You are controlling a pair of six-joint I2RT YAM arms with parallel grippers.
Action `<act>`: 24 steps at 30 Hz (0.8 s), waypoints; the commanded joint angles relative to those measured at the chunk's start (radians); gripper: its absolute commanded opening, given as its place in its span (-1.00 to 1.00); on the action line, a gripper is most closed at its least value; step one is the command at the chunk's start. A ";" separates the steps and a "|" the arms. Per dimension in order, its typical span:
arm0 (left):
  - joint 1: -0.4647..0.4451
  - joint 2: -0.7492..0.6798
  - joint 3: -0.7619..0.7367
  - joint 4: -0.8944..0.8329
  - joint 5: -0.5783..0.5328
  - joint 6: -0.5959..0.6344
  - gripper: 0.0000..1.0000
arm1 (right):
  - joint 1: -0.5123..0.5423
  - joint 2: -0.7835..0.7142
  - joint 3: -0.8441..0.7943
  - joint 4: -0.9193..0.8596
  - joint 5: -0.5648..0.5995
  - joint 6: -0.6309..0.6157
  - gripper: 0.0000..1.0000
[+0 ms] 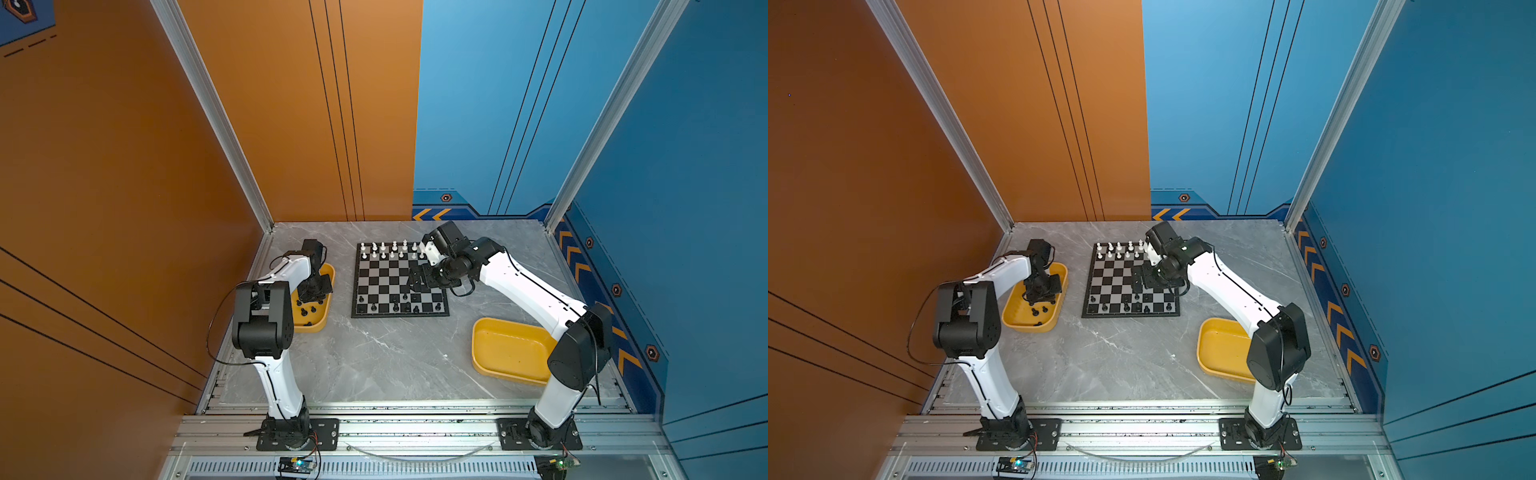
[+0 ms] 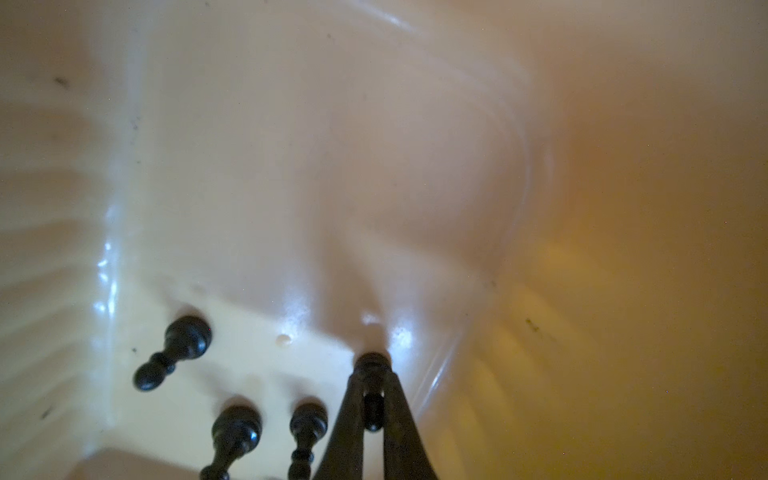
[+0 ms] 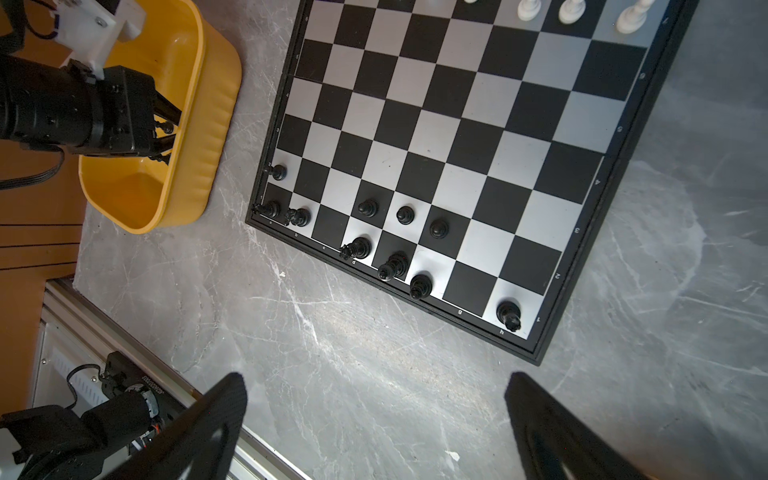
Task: Set up the chess pieces on the board
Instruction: 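Carry the black pawn to the second row while the right gripper hovers nearby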
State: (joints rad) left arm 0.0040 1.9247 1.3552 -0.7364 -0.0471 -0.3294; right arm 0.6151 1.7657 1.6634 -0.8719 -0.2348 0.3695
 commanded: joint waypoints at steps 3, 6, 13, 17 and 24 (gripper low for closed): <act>0.002 -0.056 0.067 -0.062 0.015 -0.009 -0.87 | -0.012 -0.041 -0.019 -0.029 0.023 -0.021 0.99; -0.012 -0.088 0.114 -0.098 0.009 -0.013 -0.87 | -0.016 -0.060 -0.038 -0.028 0.027 -0.023 0.99; -0.110 -0.137 0.217 -0.154 -0.017 -0.036 -0.87 | -0.024 -0.116 -0.092 -0.022 0.029 -0.027 0.99; -0.200 -0.136 0.250 -0.153 -0.019 -0.070 -0.85 | -0.031 -0.157 -0.135 -0.018 0.028 -0.027 1.00; -0.353 -0.054 0.281 -0.153 -0.029 -0.110 -0.87 | -0.047 -0.237 -0.217 -0.016 0.031 -0.026 0.99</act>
State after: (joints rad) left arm -0.3206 1.8278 1.6104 -0.8547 -0.0528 -0.4091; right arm 0.5781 1.5707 1.4754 -0.8726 -0.2310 0.3626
